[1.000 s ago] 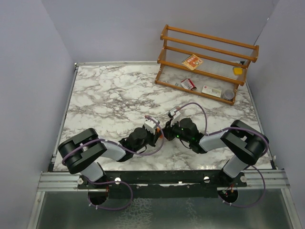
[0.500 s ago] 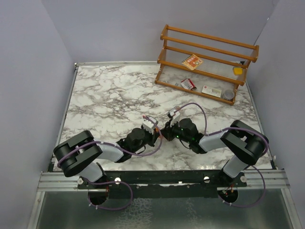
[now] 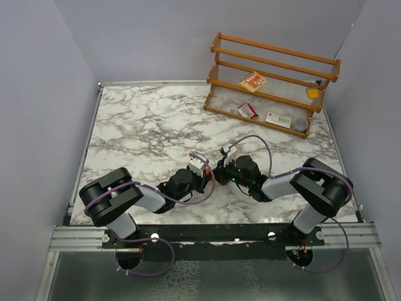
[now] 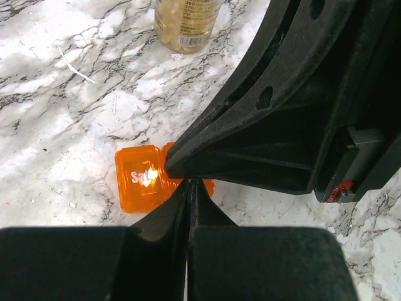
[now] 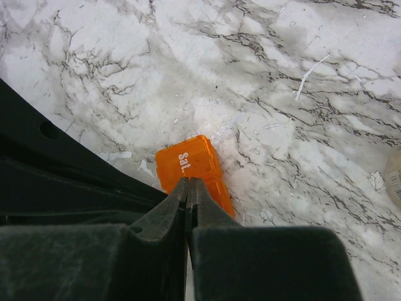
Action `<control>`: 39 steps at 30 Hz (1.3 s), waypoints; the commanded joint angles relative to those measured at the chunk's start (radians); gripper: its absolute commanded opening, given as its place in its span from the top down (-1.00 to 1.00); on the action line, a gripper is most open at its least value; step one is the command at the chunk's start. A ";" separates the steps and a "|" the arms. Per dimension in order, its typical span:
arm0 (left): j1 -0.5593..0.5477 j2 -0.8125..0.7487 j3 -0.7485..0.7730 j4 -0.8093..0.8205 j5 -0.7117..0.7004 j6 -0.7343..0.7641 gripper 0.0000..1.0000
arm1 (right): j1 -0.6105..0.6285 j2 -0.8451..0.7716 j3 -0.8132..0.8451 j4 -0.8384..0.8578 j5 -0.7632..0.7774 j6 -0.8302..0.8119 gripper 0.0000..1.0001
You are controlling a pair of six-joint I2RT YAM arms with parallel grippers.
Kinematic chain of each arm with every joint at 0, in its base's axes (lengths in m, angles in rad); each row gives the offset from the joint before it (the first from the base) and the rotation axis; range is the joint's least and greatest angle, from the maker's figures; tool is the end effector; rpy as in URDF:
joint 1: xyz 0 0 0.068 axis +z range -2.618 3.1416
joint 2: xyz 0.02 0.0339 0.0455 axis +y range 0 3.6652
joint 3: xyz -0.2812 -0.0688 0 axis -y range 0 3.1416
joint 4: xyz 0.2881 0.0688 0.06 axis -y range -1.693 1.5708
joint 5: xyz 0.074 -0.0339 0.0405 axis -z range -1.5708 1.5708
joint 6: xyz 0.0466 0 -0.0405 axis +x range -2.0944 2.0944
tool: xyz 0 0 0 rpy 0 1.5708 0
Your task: Sort the pills into containers
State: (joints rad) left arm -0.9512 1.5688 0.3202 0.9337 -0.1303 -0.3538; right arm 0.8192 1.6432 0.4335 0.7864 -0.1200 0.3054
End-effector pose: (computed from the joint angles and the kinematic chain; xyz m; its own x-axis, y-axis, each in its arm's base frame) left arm 0.1686 -0.2260 0.1032 -0.4235 0.0022 -0.9059 0.6276 0.7218 -0.2917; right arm 0.2062 0.2288 0.0962 -0.5080 -0.1064 -0.8548 -0.6785 0.6607 0.3210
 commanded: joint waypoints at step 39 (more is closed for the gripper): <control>-0.002 -0.879 -0.114 -0.597 -0.395 0.055 0.85 | 0.014 -0.943 0.079 -0.807 0.810 -0.052 -0.28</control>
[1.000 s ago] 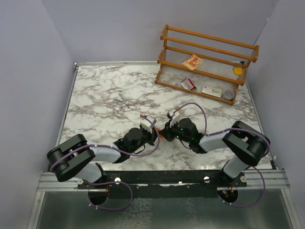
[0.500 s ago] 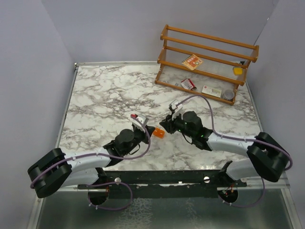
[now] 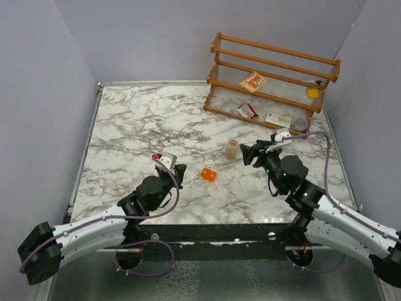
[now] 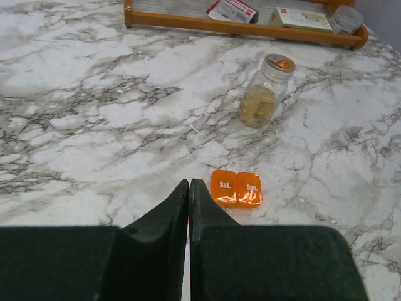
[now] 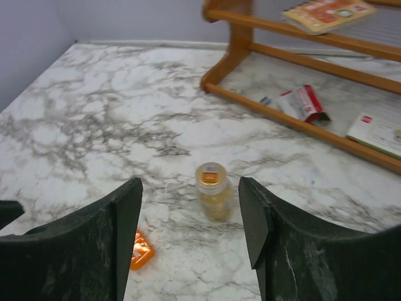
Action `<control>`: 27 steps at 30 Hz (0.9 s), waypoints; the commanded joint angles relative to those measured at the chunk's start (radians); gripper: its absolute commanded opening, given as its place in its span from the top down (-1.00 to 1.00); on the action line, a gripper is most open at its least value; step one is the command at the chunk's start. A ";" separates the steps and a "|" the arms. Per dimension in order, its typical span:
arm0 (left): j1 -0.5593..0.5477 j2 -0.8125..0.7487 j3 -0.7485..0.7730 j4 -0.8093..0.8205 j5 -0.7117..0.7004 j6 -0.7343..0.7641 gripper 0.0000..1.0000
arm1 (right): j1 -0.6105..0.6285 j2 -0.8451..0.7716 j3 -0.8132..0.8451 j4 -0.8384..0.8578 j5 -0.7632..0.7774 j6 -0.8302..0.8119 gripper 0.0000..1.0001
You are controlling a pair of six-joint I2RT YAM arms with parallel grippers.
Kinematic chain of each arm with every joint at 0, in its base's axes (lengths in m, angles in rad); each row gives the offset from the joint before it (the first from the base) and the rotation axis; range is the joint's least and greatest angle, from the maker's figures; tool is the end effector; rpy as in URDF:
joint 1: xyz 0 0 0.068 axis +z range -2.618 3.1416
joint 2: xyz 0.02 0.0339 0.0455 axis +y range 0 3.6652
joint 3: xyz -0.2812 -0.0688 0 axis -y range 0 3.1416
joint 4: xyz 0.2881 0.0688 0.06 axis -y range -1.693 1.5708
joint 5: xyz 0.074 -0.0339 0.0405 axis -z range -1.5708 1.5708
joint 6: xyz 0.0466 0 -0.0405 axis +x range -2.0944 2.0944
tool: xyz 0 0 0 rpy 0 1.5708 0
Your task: Sort the pills into containers
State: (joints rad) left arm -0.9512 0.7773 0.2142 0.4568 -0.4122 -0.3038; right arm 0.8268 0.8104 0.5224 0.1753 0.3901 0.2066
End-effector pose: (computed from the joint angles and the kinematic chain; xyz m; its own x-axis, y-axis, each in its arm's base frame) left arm 0.1379 -0.1611 0.1953 -0.2127 -0.1738 -0.9615 0.4726 0.8430 -0.2569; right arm 0.1727 0.1615 0.2798 -0.1616 0.1045 -0.9813 -0.3999 0.9021 0.1620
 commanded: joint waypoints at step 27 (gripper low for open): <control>-0.001 -0.478 0.022 -0.505 -0.268 -0.035 0.78 | 0.006 -0.242 -0.027 -0.450 0.680 0.250 -0.56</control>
